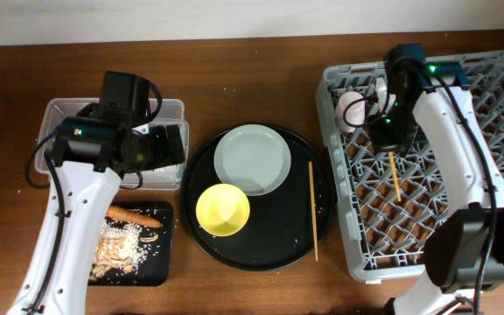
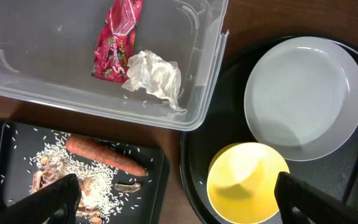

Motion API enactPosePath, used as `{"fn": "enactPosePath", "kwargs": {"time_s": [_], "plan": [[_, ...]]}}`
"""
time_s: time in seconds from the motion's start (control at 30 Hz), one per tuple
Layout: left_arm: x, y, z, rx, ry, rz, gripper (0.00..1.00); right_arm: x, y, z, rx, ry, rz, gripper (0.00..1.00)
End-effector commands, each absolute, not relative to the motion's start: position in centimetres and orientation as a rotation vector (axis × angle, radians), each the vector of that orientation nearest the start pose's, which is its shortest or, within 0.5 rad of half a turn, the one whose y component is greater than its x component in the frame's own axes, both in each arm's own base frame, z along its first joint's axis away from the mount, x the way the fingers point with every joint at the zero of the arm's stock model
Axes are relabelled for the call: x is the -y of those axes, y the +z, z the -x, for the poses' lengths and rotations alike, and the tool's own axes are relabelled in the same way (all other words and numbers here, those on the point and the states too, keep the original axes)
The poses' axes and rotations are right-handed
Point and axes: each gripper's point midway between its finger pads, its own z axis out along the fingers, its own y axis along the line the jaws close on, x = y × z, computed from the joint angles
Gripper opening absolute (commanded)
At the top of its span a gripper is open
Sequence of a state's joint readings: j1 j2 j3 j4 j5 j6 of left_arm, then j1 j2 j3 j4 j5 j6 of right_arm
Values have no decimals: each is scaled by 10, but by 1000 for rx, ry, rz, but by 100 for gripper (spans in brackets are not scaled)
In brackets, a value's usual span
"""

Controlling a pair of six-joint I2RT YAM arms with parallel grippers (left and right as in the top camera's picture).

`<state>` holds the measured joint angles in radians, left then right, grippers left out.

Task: Sort waste into correct bins and load items into the dishwasher rack
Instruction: 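Carry the chopstick to the dish rack and insert it upright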

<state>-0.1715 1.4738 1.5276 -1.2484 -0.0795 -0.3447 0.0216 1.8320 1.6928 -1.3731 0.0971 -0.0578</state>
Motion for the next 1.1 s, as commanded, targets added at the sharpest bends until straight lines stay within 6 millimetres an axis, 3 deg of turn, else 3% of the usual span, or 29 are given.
{"fn": "enactPosePath", "kwargs": {"time_s": [0.0,0.13,0.23,0.27,0.33,0.37,0.4,0.43,0.5,0.6,0.7,0.77,0.8,0.9,0.97,1.03,1.07], "plan": [[39,223,-322,-2739,-20,276,99,16,147,-362,-3063,-182,252,4],[39,223,-322,-2739,-20,276,99,16,138,-364,-3071,-182,252,6],[39,223,-322,-2738,-20,276,99,18,131,-364,-3094,-181,248,17],[39,223,-322,-2739,-20,276,99,18,129,-364,-3100,-180,248,27],[39,223,-322,-2739,-20,276,99,18,126,-363,-3108,-180,250,59],[39,223,-322,-2739,-20,276,99,18,126,-364,-3110,-180,250,67],[39,223,-322,-2739,-20,276,99,17,126,-364,-3110,-179,250,68],[39,223,-322,-2739,-20,276,99,15,126,-363,-3111,-162,248,67],[39,223,-322,-2738,-20,276,99,-16,125,-361,-3110,121,225,67],[39,223,-322,-2739,-20,276,99,-37,129,-353,-3118,324,223,68],[39,223,-322,-2739,-20,276,99,-35,129,-338,-3184,325,215,59],[39,223,-322,-2739,-20,276,99,-29,130,-322,-3255,279,212,40],[39,223,-322,-2739,-20,276,99,-25,129,-318,-3280,240,177,35],[39,223,-322,-2739,-20,276,99,-22,129,-316,-3301,203,72,4],[39,223,-322,-2739,-20,276,99,-19,124,-313,-3318,177,59,4],[39,223,-322,-2739,-20,276,99,0,117,-312,-3325,-17,-55,7],[39,223,-322,-2739,-20,276,99,5,113,-311,-3328,-73,-64,18]]}}
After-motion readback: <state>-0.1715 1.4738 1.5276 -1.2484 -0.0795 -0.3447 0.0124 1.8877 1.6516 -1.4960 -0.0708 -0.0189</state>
